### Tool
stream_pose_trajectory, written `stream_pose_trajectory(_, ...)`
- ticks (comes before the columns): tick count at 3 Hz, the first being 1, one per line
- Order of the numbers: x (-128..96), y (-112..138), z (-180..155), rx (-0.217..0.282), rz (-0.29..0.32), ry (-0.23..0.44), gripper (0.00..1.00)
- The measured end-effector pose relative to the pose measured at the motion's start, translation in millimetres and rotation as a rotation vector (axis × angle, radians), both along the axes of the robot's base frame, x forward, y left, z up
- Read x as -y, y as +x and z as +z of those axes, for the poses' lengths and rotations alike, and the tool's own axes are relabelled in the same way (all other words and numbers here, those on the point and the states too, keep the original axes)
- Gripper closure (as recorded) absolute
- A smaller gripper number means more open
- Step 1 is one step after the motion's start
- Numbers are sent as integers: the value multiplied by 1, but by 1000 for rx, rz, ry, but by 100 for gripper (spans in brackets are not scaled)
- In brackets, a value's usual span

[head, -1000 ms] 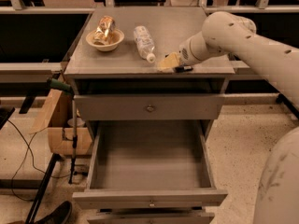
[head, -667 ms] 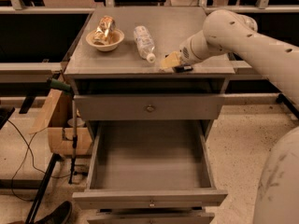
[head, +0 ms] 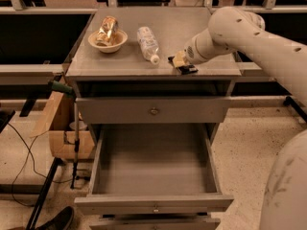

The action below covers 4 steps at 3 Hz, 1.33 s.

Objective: Place rxbar blueberry into middle drawer

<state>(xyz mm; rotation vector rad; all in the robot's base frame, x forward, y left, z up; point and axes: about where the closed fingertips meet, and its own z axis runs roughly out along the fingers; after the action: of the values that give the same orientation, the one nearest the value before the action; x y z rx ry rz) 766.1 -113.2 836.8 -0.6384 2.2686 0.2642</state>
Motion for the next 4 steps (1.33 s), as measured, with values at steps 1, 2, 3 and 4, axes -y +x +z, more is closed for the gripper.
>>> stream_pose_trajectory(1,2,-7,-5,-1,12,2,100)
stream_pose_trajectory(2,2,-7,-2,-1,13,2,100)
stream_pose_trajectory(3,1,-16,3,4,63,38,100)
stream_pose_trajectory(4,0,-35,30,29,144,77,100)
